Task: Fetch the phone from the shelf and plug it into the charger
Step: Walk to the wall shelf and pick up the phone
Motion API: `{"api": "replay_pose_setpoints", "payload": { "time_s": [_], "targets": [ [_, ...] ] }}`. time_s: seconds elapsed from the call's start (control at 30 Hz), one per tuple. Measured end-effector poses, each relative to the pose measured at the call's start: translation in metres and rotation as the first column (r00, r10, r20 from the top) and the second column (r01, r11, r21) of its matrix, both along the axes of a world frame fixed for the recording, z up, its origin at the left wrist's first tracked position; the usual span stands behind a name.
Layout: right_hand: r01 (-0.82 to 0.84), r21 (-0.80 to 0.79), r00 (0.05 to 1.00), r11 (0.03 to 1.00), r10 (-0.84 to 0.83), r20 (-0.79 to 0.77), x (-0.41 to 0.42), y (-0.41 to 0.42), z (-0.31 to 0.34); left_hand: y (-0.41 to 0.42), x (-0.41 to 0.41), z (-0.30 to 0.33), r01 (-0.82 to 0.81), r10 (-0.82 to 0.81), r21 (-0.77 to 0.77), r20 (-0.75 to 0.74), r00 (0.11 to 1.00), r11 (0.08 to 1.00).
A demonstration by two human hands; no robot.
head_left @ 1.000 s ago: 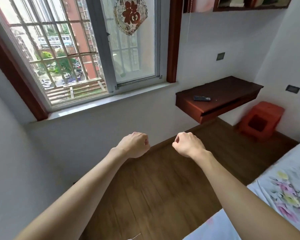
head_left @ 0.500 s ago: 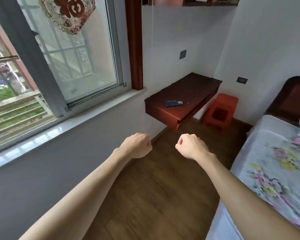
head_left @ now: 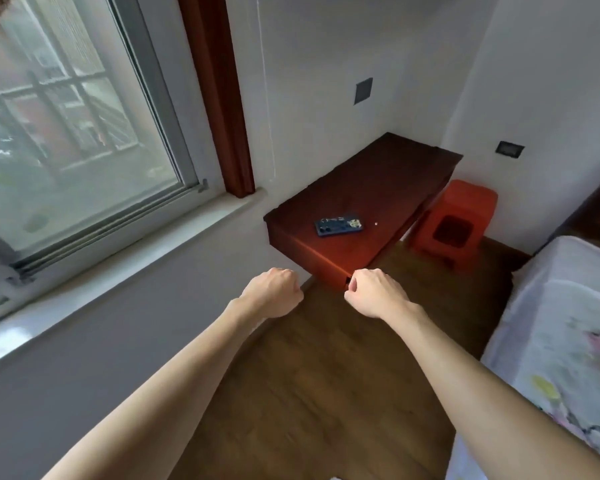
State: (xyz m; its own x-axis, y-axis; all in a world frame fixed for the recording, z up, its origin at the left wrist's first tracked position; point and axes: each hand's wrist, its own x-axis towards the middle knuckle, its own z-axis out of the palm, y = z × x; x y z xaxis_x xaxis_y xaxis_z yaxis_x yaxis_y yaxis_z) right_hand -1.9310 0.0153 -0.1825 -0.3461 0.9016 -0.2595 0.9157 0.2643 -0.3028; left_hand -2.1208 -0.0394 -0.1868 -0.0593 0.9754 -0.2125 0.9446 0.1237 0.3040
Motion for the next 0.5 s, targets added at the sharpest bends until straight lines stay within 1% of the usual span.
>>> {"api": "replay_pose_setpoints", "payload": {
  "time_s": [0.27,0.5],
  "targets": [
    [-0.084,-0.095,0.994,0.992,0.09,0.065,-0.022,0.146,-0.049,0.128,-0.012,-0.044,-0.006,0.008,-0.077,0.028,1.0,0.997],
    [-0.103,-0.157,0.986,0.982,0.121,0.111,-0.05,0.253,-0.109,0.24,-0.026,-0.095,0.064,-0.055,-0.128,0.075,0.996,0.99]
  ]
}}
